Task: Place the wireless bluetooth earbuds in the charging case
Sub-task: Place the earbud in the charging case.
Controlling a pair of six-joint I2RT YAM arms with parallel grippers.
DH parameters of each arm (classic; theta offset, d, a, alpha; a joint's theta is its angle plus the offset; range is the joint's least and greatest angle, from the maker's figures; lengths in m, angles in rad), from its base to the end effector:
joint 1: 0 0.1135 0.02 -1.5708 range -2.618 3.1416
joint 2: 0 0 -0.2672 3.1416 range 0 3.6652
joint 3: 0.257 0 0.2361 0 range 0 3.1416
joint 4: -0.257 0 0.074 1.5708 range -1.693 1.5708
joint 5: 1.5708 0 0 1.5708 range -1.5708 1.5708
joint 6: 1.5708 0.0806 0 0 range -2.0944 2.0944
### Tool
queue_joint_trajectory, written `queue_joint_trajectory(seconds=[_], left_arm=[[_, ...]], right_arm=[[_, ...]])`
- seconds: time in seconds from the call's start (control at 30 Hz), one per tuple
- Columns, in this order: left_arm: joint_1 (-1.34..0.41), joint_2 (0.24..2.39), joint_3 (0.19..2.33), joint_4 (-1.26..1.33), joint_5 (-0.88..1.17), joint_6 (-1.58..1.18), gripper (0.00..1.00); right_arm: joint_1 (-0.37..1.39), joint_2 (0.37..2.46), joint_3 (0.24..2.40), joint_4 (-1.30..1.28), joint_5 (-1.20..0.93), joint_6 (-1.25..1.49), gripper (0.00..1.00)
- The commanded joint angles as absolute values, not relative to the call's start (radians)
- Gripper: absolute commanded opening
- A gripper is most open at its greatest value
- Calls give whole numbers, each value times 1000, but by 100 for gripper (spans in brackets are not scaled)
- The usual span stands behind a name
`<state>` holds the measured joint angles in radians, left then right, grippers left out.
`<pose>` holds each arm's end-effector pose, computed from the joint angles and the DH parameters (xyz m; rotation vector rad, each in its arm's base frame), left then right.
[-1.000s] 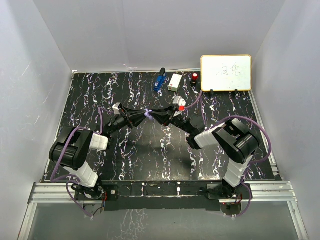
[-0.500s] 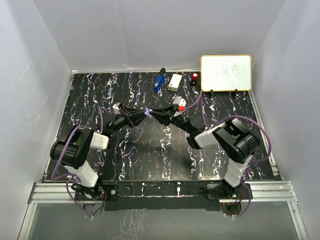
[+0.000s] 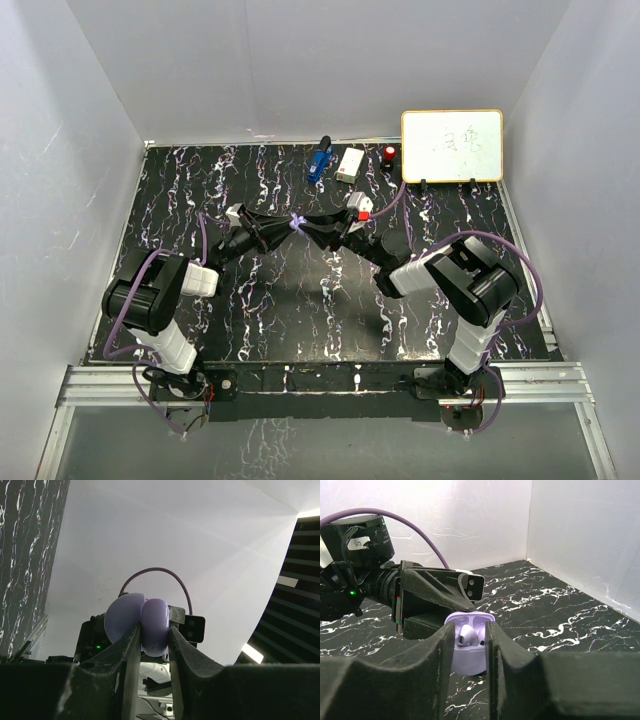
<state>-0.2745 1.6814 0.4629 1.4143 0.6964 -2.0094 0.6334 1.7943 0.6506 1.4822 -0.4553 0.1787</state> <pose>0.2919 -0.1359 0.2119 -0.8382 1.7298 -2.2125 0.2744 0.2455 0.2397 -0.6880 1.1387 0.9744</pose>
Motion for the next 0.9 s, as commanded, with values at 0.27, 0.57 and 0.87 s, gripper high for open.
queue_joint_trajectory(seconds=[0.27,0.57,0.87], left_arm=[[-278,1701,493,1666,702,-2036,0],[-276,1738,507,1673,701,-2019,0],[-277,1733,598,1555,698,-1962,0]], right_arm=[[633,1765,648,1815,-432,183,45],[633,1600,597,1665,-333,135,51],[674,1374,584,1039,-134,53,61]])
